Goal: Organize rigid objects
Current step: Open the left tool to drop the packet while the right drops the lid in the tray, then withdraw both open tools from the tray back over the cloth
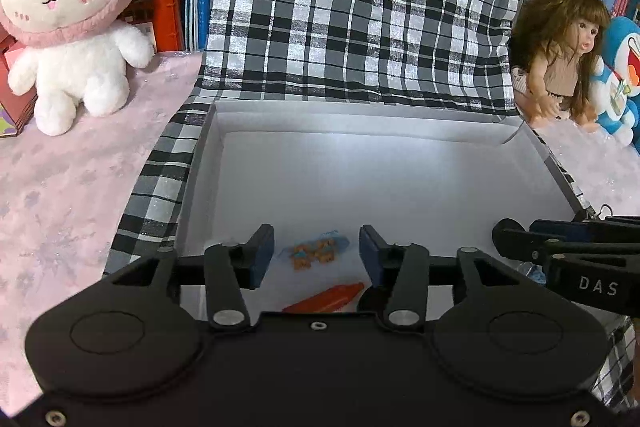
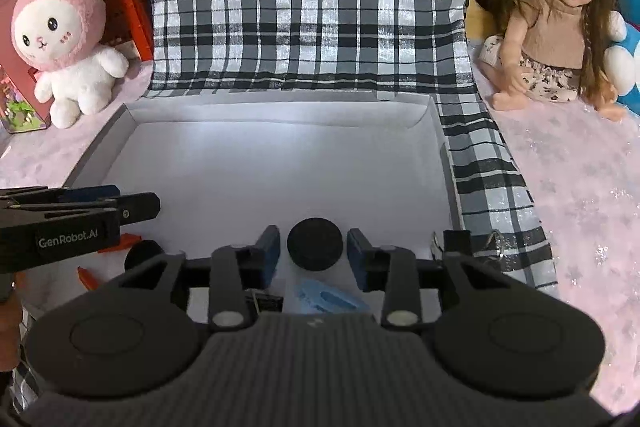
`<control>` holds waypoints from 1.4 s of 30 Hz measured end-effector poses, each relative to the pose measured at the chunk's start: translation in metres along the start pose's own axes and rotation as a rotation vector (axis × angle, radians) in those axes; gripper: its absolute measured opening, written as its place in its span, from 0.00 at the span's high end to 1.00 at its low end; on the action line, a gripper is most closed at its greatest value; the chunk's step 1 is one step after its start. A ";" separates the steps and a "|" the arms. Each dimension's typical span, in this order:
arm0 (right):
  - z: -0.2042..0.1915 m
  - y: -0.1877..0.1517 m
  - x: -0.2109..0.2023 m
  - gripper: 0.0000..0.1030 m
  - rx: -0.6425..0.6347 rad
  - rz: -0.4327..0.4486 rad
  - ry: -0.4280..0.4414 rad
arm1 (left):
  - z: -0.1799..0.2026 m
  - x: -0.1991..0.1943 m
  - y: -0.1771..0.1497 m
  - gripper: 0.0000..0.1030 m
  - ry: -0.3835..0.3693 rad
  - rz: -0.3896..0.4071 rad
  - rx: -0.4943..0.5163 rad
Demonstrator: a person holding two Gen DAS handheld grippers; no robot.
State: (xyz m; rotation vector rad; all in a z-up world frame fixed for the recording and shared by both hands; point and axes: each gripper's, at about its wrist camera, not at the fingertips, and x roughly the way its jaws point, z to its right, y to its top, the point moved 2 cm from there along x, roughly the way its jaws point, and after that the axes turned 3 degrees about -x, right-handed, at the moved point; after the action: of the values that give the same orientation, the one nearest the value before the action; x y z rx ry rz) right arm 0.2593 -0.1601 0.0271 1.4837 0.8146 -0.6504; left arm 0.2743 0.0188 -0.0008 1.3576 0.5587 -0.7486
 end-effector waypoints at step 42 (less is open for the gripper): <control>-0.037 -0.164 -0.121 0.28 -0.195 0.328 0.084 | 0.010 -0.158 -0.190 0.32 -0.031 0.320 0.026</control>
State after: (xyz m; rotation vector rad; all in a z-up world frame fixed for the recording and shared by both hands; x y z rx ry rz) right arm 0.0534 -0.1384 0.0294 1.4301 0.6577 -0.2574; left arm 0.0269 0.0243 -0.0065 1.4151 0.2970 -0.5155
